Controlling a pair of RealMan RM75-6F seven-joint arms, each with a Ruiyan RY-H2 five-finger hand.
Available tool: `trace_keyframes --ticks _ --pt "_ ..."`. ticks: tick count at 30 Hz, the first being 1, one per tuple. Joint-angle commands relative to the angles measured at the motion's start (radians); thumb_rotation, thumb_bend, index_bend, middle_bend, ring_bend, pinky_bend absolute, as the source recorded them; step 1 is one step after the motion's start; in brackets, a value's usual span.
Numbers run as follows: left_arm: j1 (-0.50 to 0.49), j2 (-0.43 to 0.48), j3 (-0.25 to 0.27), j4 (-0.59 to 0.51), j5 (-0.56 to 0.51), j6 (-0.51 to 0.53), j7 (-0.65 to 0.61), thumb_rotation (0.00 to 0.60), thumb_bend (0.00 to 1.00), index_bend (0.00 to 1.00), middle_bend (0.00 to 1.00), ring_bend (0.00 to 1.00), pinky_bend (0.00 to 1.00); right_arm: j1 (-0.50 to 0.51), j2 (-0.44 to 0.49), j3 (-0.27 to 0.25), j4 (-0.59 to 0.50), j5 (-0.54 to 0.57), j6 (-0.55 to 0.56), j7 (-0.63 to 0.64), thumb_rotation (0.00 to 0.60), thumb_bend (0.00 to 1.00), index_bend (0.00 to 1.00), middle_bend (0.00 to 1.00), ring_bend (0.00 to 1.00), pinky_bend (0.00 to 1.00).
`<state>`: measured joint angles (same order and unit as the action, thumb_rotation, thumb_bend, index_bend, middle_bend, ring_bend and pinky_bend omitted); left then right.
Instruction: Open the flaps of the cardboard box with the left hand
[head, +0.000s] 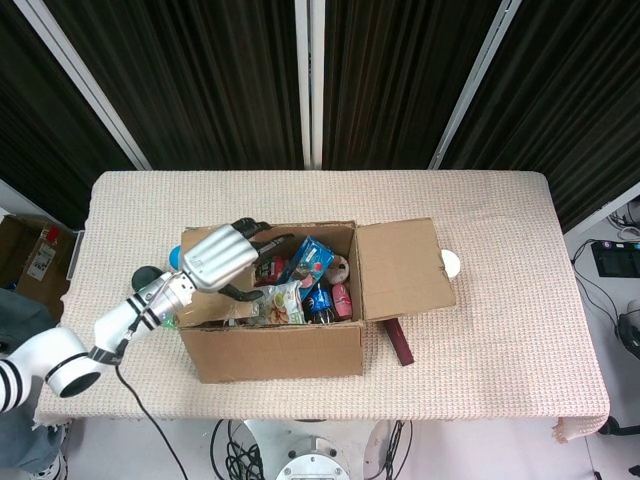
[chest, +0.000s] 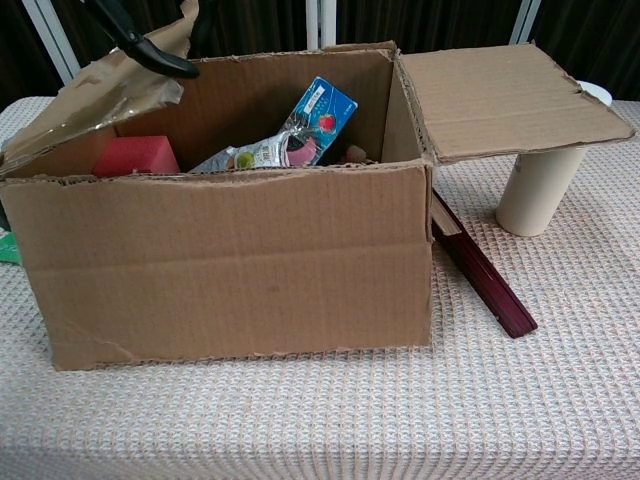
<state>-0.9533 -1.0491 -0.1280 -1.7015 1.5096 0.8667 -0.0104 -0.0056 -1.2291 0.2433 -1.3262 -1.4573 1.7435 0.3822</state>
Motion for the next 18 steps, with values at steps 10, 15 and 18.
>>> trace_keyframes --ticks 10,15,18 --pt "0.046 0.128 -0.032 -0.076 -0.032 0.027 -0.086 0.413 0.19 0.01 0.50 0.15 0.22 0.004 -0.001 -0.003 -0.018 -0.010 0.006 -0.021 0.600 0.23 0.00 0.00 0.00 0.00" --pt "0.070 0.177 -0.038 -0.088 -0.030 0.046 -0.094 0.409 0.19 0.01 0.50 0.16 0.22 0.006 0.001 -0.005 -0.029 -0.015 0.008 -0.033 0.600 0.23 0.00 0.00 0.00 0.00" --pt "0.086 0.203 -0.038 -0.092 -0.031 0.054 -0.099 0.411 0.19 0.01 0.50 0.16 0.22 0.009 0.000 -0.006 -0.034 -0.018 0.007 -0.039 0.600 0.23 0.00 0.00 0.00 0.00"
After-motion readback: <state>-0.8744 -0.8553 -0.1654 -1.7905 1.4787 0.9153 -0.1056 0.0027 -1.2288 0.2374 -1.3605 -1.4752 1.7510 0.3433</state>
